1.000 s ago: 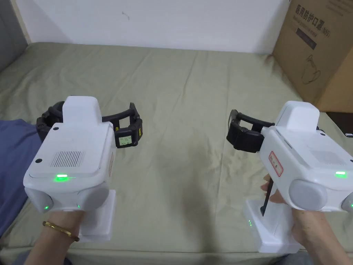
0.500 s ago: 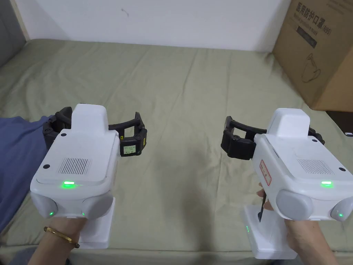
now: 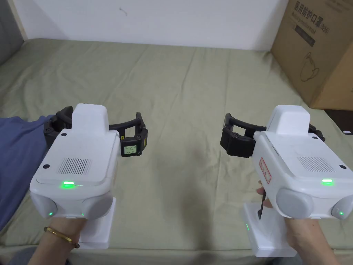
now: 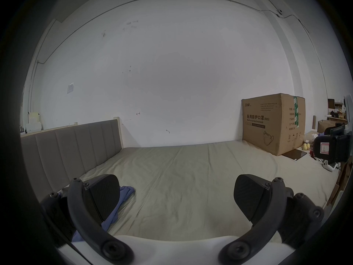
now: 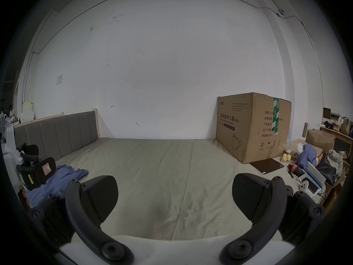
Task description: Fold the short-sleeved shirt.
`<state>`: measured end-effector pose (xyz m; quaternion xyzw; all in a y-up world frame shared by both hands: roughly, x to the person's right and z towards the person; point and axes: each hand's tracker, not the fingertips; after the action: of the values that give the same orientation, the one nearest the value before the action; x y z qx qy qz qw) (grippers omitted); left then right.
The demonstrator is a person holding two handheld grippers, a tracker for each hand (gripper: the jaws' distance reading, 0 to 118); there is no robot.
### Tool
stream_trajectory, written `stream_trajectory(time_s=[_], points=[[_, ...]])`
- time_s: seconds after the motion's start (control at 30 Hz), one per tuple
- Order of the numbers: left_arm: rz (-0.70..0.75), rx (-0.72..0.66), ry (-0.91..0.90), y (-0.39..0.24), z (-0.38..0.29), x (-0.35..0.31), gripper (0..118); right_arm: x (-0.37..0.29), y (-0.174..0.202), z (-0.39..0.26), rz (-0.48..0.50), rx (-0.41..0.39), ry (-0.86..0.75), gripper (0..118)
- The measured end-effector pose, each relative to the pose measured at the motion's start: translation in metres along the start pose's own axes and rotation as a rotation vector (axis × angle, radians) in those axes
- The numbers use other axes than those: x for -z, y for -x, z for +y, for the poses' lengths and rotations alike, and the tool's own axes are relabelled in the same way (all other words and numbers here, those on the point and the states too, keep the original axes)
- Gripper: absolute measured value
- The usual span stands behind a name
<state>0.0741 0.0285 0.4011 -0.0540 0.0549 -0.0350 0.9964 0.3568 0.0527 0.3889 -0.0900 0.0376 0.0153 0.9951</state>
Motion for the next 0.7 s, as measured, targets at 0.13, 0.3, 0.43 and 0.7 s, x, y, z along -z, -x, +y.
stream_trajectory(time_s=[0.13, 0.3, 0.43, 0.7], points=[[-0.009, 0.006, 0.001, -0.002, 0.005, -0.002, 94, -0.002, -0.001, 0.003, -0.001, 0.003, 0.001, 112], [0.003, 0.031, 0.024, -0.005, 0.009, 0.000, 5, -0.006, -0.001, 0.008, 0.021, 0.006, -0.013, 0], [-0.002, -0.029, 0.034, -0.001, 0.012, -0.003, 0, -0.004, -0.002, 0.008, 0.015, 0.018, 0.001, 0], [-0.012, 0.007, 0.029, -0.004, 0.013, -0.002, 0, -0.005, 0.001, 0.006, 0.039, -0.018, 0.002, 0]])
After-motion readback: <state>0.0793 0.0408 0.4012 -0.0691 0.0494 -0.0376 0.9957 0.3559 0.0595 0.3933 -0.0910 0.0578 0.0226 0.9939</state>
